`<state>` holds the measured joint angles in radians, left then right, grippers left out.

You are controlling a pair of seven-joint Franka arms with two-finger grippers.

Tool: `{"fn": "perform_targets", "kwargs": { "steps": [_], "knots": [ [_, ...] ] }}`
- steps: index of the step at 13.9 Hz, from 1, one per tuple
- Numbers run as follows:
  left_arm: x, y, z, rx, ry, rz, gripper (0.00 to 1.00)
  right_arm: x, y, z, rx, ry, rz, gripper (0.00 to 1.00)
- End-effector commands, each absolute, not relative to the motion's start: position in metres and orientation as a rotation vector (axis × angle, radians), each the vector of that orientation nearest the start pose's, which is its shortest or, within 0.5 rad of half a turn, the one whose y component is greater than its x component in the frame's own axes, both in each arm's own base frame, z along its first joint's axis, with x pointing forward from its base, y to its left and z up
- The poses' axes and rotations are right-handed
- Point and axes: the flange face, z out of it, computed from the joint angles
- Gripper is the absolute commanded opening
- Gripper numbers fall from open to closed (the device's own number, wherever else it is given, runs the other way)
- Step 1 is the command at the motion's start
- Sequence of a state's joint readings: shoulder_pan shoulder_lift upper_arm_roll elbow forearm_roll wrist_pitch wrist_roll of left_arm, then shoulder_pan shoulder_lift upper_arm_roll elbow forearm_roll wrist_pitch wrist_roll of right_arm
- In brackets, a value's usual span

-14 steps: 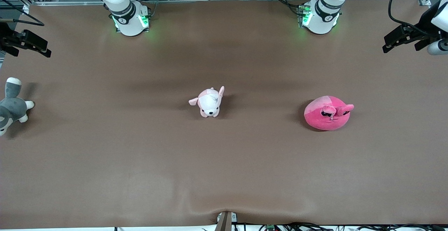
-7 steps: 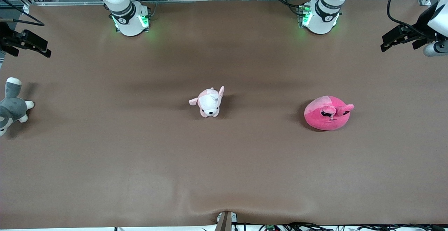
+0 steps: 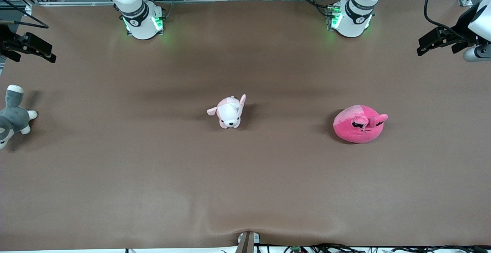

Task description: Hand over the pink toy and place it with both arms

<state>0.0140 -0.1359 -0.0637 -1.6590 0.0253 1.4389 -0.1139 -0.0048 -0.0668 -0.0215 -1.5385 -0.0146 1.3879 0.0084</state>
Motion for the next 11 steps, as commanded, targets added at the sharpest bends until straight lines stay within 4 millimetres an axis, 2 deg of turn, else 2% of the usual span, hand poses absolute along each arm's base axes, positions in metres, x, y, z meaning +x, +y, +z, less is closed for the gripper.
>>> {"fn": "perform_targets", "kwargs": {
  "steps": [1, 11],
  "knots": [
    [0.498, -0.023, 0.644, -3.096, -0.107, 0.143, 1.0, 0.508, -0.015, 0.662, -3.151, 0.054, 0.131, 1.0],
    [0.5, -0.018, 0.634, -3.033, -0.114, 0.146, 1.0, 0.508, -0.015, 0.663, -3.149, 0.056, 0.136, 1.0]
  ]
}}
